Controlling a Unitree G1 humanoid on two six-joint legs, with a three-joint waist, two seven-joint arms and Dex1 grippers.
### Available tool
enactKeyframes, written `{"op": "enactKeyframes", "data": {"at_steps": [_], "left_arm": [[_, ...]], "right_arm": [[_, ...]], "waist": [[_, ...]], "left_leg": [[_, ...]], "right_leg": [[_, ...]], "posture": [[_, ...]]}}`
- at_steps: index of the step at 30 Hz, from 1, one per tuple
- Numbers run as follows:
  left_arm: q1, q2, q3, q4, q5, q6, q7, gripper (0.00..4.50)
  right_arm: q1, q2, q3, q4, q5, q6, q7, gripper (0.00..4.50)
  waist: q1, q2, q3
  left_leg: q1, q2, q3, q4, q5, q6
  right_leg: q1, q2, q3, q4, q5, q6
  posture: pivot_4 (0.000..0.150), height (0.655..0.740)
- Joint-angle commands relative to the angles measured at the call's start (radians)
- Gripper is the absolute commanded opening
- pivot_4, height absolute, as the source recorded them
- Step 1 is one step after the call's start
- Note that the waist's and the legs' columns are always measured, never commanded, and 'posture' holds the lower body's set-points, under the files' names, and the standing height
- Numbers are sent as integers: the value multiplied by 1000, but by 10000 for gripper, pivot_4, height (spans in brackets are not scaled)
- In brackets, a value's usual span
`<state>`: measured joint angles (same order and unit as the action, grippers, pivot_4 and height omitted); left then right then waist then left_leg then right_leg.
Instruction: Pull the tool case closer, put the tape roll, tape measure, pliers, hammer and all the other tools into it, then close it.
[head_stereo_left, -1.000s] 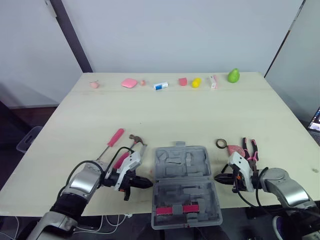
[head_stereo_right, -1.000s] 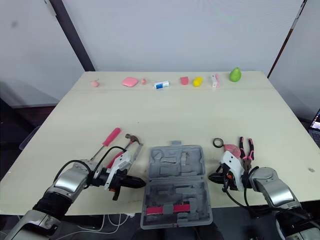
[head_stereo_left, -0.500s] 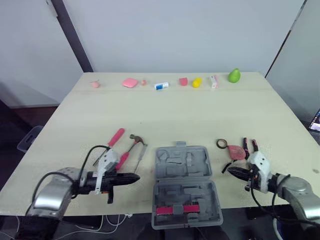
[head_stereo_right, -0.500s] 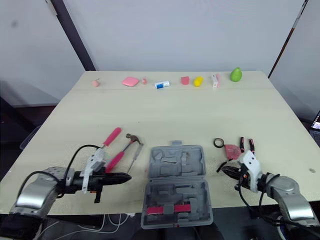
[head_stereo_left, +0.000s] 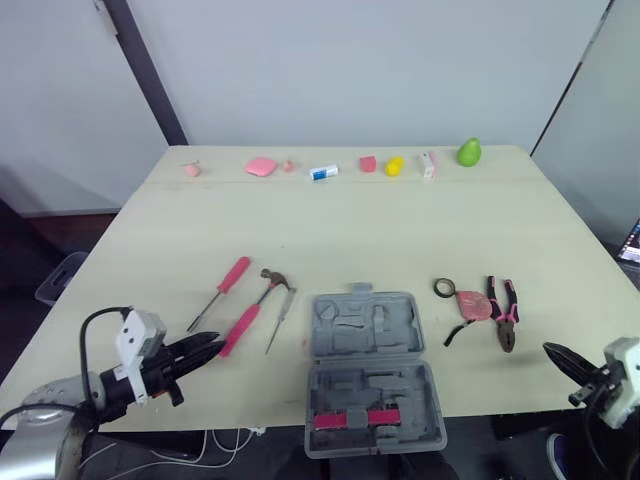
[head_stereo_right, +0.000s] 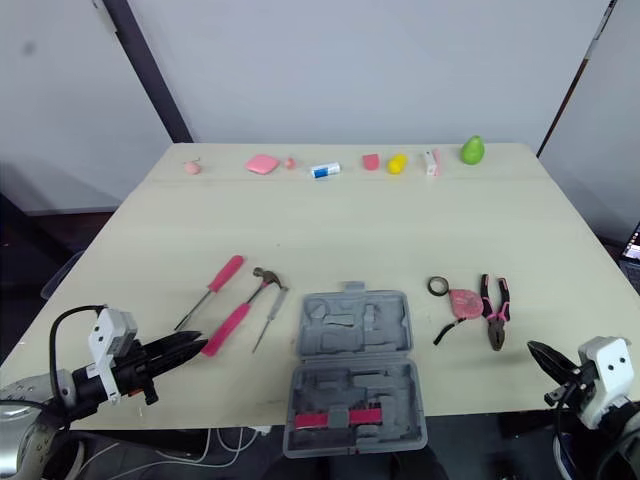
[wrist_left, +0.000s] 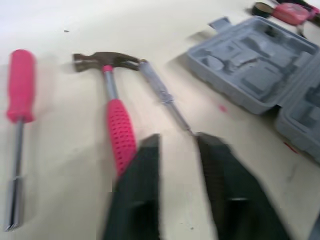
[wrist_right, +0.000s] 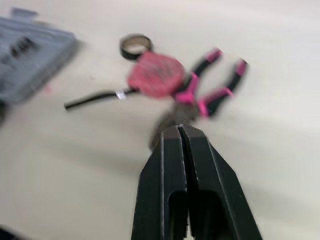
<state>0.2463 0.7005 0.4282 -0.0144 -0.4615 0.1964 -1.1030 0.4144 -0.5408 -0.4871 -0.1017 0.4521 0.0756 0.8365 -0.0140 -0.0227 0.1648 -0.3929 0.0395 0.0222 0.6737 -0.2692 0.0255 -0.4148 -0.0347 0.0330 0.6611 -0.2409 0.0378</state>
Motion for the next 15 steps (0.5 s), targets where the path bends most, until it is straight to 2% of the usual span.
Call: {"op": "enactKeyframes", "data": {"at_steps": [1, 4, 6, 7, 15], "left_arm": [[74, -11, 60, 26, -10, -43, 5, 30922], [125, -13, 74, 55, -12, -72, -11, 43961], [142, -11, 83, 63, -22, -78, -21, 45000], [148, -10, 85, 62, -28, -79, -23, 45000], [138, 8, 92, 58, -56, -92, -70, 45000]], "right_arm": [[62, 9, -76, -16, 28, -50, 10, 17222], [97, 17, -90, 25, 28, -82, 28, 30600], [109, 18, -91, 50, 27, -94, 37, 42523], [111, 16, -92, 60, 27, -99, 41, 44767], [82, 2, -72, 10, 30, -71, 7, 44767]], "waist": [[0, 0, 0], [0, 0, 0], [2, -1, 0], [2, -1, -1], [2, 0, -1]], "left_leg": [[1, 0, 0, -1, 0, 0], [2, 1, 2, -2, 0, 0], [3, 1, 2, -2, 0, 0], [3, 2, 2, -2, 0, 0], [6, 2, 5, -3, 0, 0]], "right_leg": [[0, 0, 1, 0, 0, 0], [0, 0, 3, 0, -2, 3], [0, 0, 3, 0, -2, 3], [0, -1, 3, 0, -2, 3], [1, -1, 6, 0, -3, 3]], "posture": [[1500, 7400], [1500, 7400], [1500, 7400], [1500, 7400], [1500, 7400]]}}
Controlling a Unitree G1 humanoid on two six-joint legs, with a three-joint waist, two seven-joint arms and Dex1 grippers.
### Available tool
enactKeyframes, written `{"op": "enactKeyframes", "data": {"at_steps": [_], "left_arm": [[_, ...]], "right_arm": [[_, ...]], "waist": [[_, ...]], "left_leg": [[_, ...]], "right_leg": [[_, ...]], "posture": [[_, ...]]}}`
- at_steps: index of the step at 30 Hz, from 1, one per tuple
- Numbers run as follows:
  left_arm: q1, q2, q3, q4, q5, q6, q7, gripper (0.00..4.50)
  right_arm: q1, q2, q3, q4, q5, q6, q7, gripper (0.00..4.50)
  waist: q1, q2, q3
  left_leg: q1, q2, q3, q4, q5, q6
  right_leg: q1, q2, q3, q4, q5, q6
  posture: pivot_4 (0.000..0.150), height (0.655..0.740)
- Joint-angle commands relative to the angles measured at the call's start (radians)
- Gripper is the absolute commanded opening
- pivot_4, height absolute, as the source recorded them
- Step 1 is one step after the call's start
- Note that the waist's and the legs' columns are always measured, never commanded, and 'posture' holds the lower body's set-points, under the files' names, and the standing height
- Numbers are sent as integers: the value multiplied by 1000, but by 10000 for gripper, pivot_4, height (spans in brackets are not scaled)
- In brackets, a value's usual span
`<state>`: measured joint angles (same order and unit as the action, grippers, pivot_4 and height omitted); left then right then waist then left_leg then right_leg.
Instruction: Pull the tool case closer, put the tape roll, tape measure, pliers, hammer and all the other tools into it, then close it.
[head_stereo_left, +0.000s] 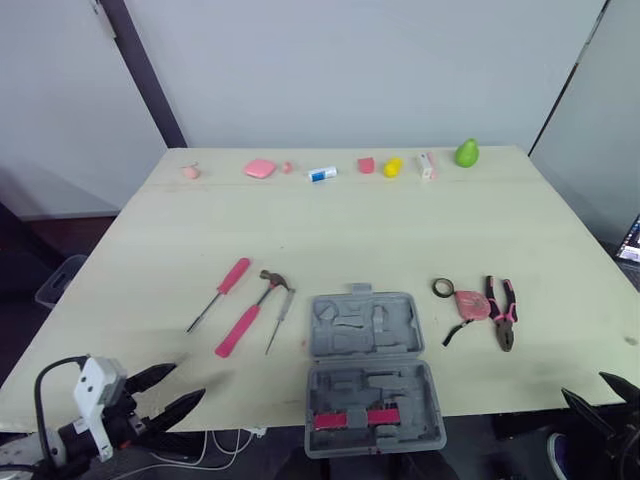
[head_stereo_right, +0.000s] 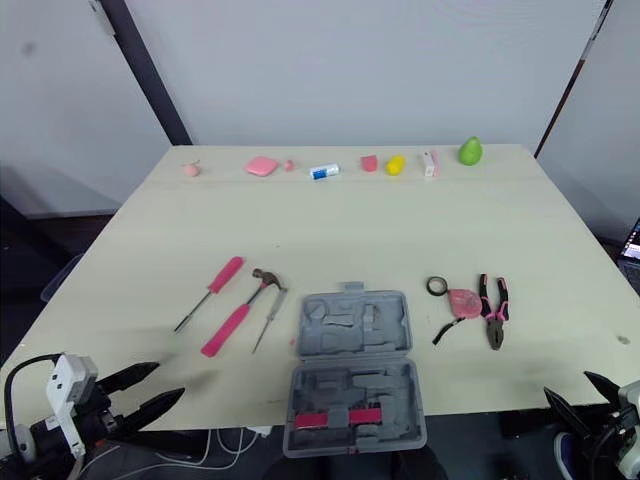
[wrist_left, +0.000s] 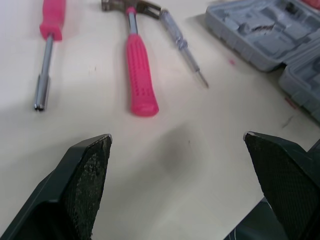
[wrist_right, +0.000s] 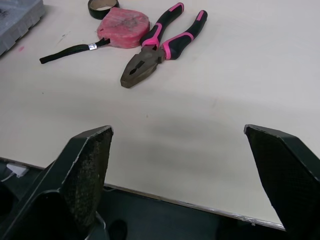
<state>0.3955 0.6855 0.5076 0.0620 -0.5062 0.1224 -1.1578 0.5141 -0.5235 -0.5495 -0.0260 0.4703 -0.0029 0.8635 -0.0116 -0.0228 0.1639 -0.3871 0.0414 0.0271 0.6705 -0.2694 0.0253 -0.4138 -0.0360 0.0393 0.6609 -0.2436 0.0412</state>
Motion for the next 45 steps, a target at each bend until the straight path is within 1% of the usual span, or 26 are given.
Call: {"op": "enactKeyframes", "data": {"at_steps": [1, 3, 5, 7, 9, 14, 17, 20, 24, 25, 27, 29, 33, 43, 45], "left_arm": [[-17, 26, 8, -23, -10, -19, -18, 45000], [-35, 32, -6, -40, -7, -23, -25, 45000], [-66, 41, -33, -72, -6, -26, -38, 45000], [-110, 53, -71, -96, 4, -27, -48, 45000], [-164, 57, -99, -112, -7, -4, -44, 45000], [-243, 89, -167, -186, -43, 44, -94, 45000], [-285, 107, -195, -213, -58, 62, -122, 45000], [-325, 126, -228, -227, -71, 85, -151, 45000], [-358, 145, -256, -248, -95, 107, -195, 45000], [-371, 148, -262, -252, -98, 112, -202, 45000], [-409, 155, -278, -259, -103, 133, -200, 45000], [-451, 149, -289, -264, -104, 147, -179, 45000], [-502, 131, -307, -300, -122, 183, -151, 45000], [-526, 116, -321, -347, -131, 197, -128, 45000], [-525, 114, -322, -356, -133, 198, -123, 45000]], "right_arm": [[-29, -20, -4, -87, 10, 19, -32, 44767], [-49, -33, 10, -124, 6, 52, -48, 44767], [-90, -73, 45, -180, 1, 128, -65, 44767], [-151, -144, 99, -210, -43, 201, -78, 44767], [-225, -206, 149, -220, -57, 262, -66, 44767], [-456, -345, 312, -178, -110, 359, 11, 44767], [-631, -417, 469, -119, -180, 377, 119, 44767], [-836, -438, 637, -10, -283, 390, 213, 44767], [-1023, -412, 801, 89, -371, 398, 334, 44767], [-1066, -399, 843, 123, -401, 393, 360, 44767], [-1160, -365, 931, 228, -502, 335, 376, 44767], [-1240, -329, 999, 322, -589, 279, 368, 44767], [-1357, -248, 1070, 469, -672, 217, 395, 44767], [-1487, -117, 1129, 725, -800, 85, 404, 44767], [-1497, -100, 1134, 763, -817, 69, 401, 39801]], "waist": [[-1, 0, 0], [-1, 0, 0], [-1, 0, 0], [-1, 0, 0], [-1, 0, 0], [-4, -1, 0], [-5, -1, 1], [-6, 0, 3], [-2, -1, 3], [-1, 0, 3], [-2, 0, 3], [-3, 0, 4], [-5, 0, 3], [-8, 0, 4], [-7, 0, 4]], "left_leg": [[0, 0, 1, 0, 0, 0], [1, 0, 2, 0, 0, 0], [2, 0, 3, 0, 0, 0], [3, 0, 4, 0, 0, 0], [3, -1, 5, 0, 0, 0], [2, -2, 7, 0, 0, 0], [2, -2, 8, -2, 0, 0], [2, -1, 11, -1, 0, 0], [1, -1, 10, -1, 0, 0], [-2, -2, 10, -1, 0, 0], [-9, -2, 9, 0, 0, 0], [-10, -2, 9, 1, 0, 0], [-11, -2, 9, 1, 0, 0], [-11, -2, 9, 0, 0, 0], [-11, -2, 8, 0, 0, 0]], "right_leg": [[0, 0, 0, 0, 0, 0], [0, 0, 1, 0, 0, 0], [0, 0, 2, 0, 0, 0], [1, 0, 3, 0, 0, 0], [1, 1, 4, 0, 2, -2], [1, 3, 3, 0, 3, -3], [0, 3, 3, 0, 3, -3], [0, 4, 4, 0, 3, -3], [-1, 4, 3, 0, 3, -3], [-4, 4, 3, -1, 5, 0], [-9, 4, 2, -1, 5, 0], [-10, 4, 2, -1, 5, 0], [-11, 4, 2, 0, 5, 0], [-12, 4, 2, 1, 6, 0], [-12, 4, 2, 1, 6, 0]], "posture": [[1500, 7400], [1500, 7400], [1500, 7400], [1500, 7400], [1500, 7400], [1500, 7400], [1500, 7400], [1500, 7400], [1500, 7400], [1500, 7400], [1500, 7400], [1500, 7400], [1500, 7400], [1500, 7400], [1500, 7400]]}}
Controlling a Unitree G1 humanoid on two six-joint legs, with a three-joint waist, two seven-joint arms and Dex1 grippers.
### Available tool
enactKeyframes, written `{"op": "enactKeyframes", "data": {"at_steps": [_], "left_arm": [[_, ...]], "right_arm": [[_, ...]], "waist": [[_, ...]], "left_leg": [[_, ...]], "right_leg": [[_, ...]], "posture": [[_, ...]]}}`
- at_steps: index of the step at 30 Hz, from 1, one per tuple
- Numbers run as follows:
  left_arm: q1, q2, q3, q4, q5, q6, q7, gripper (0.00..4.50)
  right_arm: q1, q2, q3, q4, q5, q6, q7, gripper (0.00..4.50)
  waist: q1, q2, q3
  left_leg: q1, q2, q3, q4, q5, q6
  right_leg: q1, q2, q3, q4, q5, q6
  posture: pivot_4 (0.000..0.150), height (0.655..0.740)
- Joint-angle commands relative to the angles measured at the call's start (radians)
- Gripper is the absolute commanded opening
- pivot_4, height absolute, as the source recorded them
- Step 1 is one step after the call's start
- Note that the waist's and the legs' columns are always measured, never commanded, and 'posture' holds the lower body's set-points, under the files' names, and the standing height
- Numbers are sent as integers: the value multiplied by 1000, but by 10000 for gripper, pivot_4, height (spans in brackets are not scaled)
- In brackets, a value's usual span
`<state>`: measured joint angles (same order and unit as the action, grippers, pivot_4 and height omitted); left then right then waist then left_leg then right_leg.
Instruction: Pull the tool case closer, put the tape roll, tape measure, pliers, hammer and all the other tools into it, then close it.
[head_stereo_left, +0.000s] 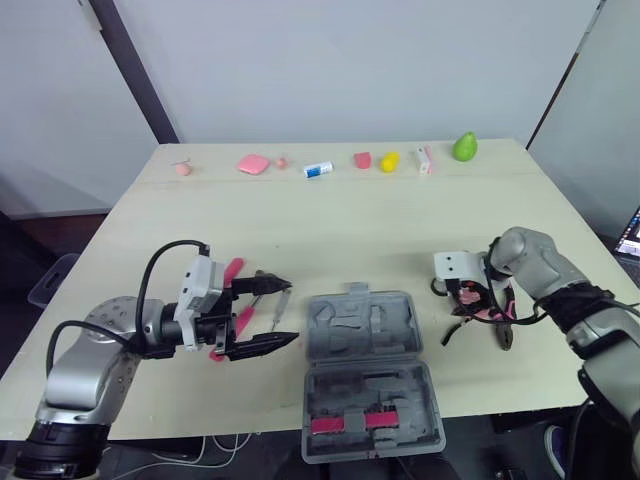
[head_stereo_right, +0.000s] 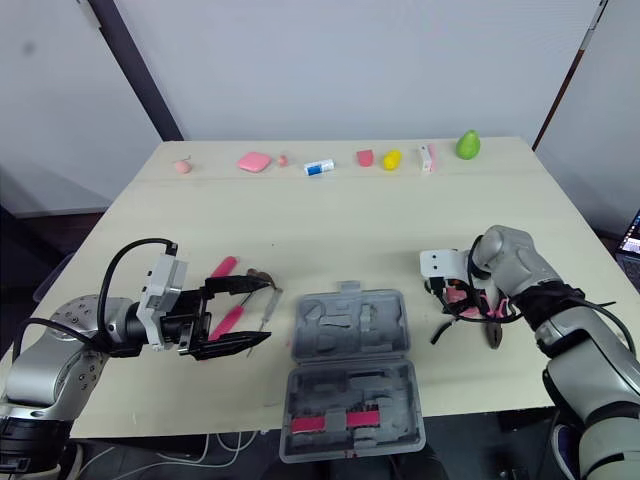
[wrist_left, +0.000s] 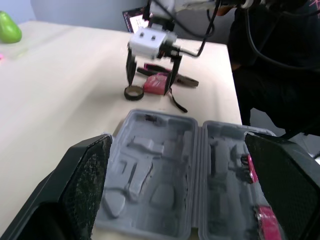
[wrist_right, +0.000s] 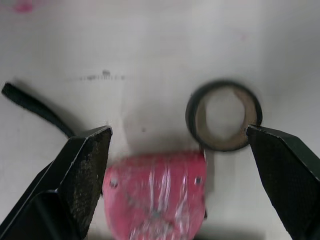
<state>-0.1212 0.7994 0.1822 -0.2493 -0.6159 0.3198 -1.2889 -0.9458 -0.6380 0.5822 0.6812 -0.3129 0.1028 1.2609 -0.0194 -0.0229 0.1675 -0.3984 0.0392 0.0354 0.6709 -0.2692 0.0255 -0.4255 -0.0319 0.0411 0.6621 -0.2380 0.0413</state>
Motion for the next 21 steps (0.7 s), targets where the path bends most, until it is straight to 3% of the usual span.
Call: {"op": "enactKeyframes", "data": {"at_steps": [1, 9, 11, 15, 21], "left_arm": [[-9, -2, 4, -49, -24, 1, 11, 45000], [12, -25, 11, -59, -21, -39, 22, 45000], [13, -32, 6, -61, -20, -42, 26, 45000], [21, -44, 3, -64, -20, -47, 31, 45000], [64, -50, 19, -67, -15, -64, 36, 45000]], "right_arm": [[-43, 23, 3, 75, -41, -45, 0, 38386], [-92, 66, -13, 185, -85, -117, -5, 4289], [-99, 67, -11, 196, -92, -124, -6, 998], [-111, 55, -8, 187, -104, -143, 31, 998], [-115, 51, -27, -37, -71, -109, 170, 998]], "waist": [[1, 0, 0], [-1, 0, 0], [-1, 0, 0], [0, 0, 0], [-2, 1, 1]], "left_leg": [[0, 0, 0, 0, 0, 0], [0, 0, 0, 0, 0, 0], [0, 0, 0, 0, 0, 0], [0, 0, 0, 0, 0, 0], [0, 0, 0, 0, 0, 0]], "right_leg": [[0, 0, 0, 0, 0, 0], [0, 0, 0, 0, 0, 0], [0, 0, 0, 0, 0, 0], [0, 0, 0, 1, 0, 0], [-1, 0, 0, 1, 0, 0]], "posture": [[1500, 7400], [1500, 7400], [1500, 7400], [1500, 7400], [1500, 7400]]}}
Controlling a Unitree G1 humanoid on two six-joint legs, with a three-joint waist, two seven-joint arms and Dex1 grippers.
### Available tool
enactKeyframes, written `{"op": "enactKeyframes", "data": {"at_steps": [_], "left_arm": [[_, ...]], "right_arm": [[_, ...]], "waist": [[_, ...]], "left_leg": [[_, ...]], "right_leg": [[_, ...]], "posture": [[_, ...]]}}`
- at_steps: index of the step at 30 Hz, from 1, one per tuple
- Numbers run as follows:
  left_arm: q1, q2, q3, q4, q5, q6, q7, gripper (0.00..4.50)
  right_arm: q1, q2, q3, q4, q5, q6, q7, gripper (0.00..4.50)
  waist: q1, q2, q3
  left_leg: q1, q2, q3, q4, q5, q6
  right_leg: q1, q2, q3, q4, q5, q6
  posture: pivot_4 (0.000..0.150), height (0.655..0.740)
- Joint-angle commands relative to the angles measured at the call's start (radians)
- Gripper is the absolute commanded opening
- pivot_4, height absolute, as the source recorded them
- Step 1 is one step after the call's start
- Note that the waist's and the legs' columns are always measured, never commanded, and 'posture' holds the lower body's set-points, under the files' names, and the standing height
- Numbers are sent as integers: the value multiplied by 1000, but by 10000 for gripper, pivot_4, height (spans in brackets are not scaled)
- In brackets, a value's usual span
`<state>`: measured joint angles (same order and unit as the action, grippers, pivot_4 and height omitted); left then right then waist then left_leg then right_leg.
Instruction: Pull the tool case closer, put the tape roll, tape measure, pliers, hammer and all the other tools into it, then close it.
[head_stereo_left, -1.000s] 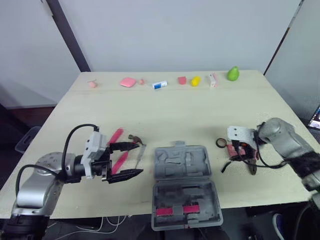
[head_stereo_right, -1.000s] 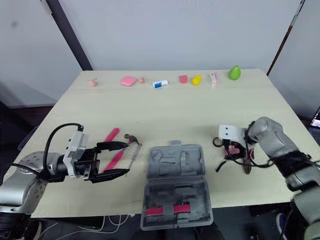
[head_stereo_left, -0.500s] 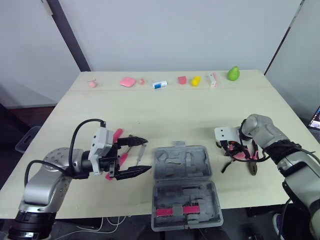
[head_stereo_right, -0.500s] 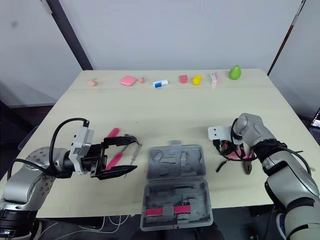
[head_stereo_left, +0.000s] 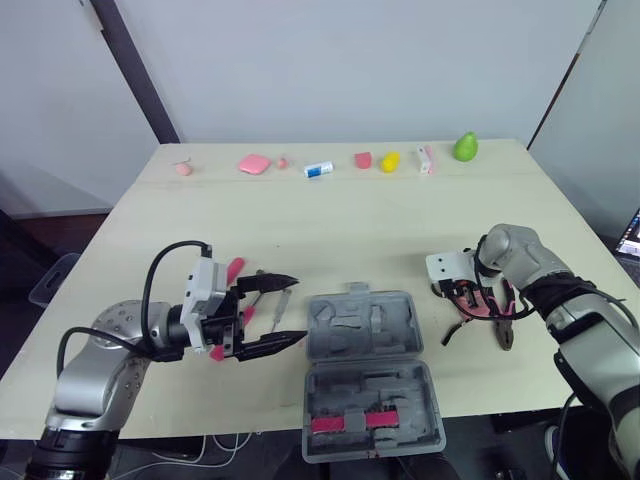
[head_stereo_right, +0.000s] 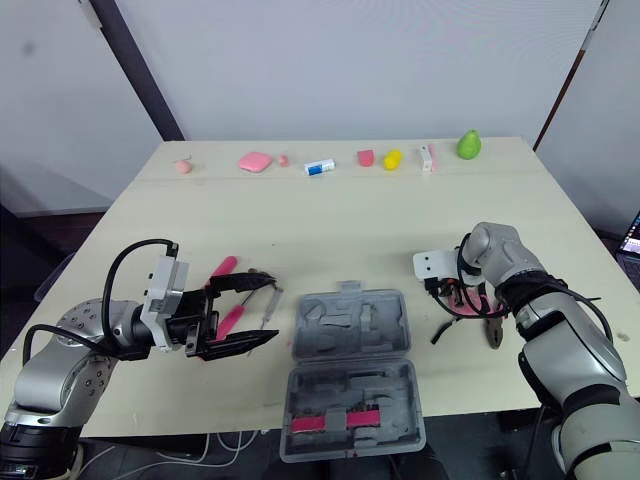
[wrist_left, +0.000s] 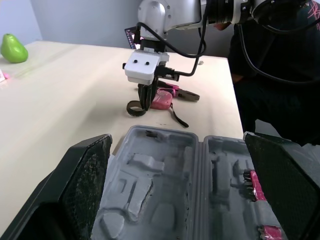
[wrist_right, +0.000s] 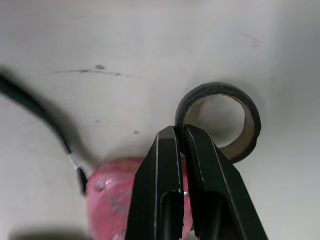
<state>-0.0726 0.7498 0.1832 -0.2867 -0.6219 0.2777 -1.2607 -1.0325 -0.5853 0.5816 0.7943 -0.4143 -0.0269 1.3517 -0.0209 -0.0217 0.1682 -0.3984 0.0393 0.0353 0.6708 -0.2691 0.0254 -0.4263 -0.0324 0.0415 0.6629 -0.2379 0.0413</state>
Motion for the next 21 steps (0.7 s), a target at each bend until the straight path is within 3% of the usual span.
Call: {"op": "enactKeyframes", "data": {"at_steps": [1, 12, 21], "left_arm": [[21, -1, 21, -31, -11, -21, 10, 45000], [139, -4, 121, -20, 11, -84, 61, 45000], [319, -45, 250, -41, -24, -98, 108, 45000]], "right_arm": [[-27, -1, -21, -182, 33, 11, 100, 998], [-130, 224, 58, -379, 10, 156, 189, 998], [-181, 444, 134, -288, -22, 195, 119, 998]], "waist": [[-1, 0, 0], [-22, 1, 0], [-18, 0, 0]], "left_leg": [[0, 0, 0, 0, 0, 0], [0, 1, -4, 0, 0, 0], [-1, 0, -5, 0, 0, 0]], "right_leg": [[0, 0, 0, 0, 0, 0], [-2, 0, 0, 2, 0, -1], [-2, -3, -2, 2, 1, 0]], "posture": [[1500, 7400], [1500, 7400], [1500, 7400]]}}
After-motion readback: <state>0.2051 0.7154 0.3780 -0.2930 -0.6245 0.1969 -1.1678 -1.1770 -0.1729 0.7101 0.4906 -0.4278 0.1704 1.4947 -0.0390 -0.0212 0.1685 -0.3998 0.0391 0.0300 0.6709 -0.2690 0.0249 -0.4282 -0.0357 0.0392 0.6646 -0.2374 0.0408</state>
